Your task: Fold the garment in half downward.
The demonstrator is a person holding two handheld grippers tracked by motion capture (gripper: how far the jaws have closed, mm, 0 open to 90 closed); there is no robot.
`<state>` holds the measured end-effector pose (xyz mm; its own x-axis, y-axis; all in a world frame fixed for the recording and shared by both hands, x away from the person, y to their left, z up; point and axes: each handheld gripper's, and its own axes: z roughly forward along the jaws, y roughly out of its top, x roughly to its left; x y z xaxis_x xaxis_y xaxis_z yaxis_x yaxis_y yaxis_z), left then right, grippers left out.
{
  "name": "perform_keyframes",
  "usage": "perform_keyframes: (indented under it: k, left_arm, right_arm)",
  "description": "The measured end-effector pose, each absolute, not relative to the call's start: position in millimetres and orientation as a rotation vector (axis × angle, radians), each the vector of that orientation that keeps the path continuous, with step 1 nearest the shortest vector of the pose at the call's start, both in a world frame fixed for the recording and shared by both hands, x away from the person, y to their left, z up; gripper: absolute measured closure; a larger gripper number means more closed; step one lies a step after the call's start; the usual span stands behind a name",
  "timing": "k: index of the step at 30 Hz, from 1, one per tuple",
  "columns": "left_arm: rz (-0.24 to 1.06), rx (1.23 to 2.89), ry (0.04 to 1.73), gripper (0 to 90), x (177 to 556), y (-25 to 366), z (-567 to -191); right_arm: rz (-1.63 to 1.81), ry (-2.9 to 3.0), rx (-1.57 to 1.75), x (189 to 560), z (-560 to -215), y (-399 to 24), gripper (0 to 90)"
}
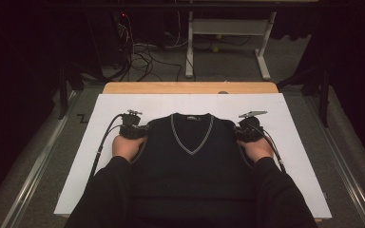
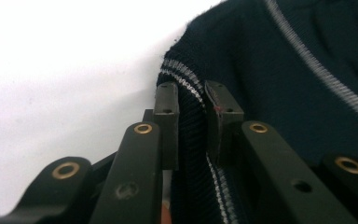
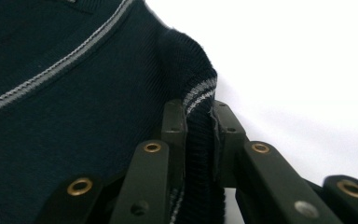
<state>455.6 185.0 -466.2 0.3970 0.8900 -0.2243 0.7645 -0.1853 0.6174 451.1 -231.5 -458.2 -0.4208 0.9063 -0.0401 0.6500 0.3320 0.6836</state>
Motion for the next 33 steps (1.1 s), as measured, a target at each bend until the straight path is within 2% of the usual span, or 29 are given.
perform_keyframes:
  k: [3,10,16,19,24,33]
  left_arm:
    - [0.298,1.883,1.362,73.6,454,198,-444]
    - [0.443,1.826,1.264,73.7,452,201,-398]
    - [0.549,1.768,1.204,73.5,453,202,-354]
    - [0.590,1.757,1.187,73.5,455,200,-337]
    - [0.591,1.727,1.193,73.6,460,200,-320]
    - [0.673,1.693,1.192,74.5,469,214,-299]
  right_arm:
    - [0.891,2.121,1.352,450,-446,-238,78.8]
    - [0.977,2.003,1.317,449,-414,-246,78.7]
    - [1.059,1.880,1.238,447,-363,-251,78.7]
    - [1.059,1.855,1.213,448,-350,-250,78.7]
    - [1.049,1.809,1.180,451,-330,-245,78.7]
    - [1.058,1.764,1.154,457,-304,-241,79.1]
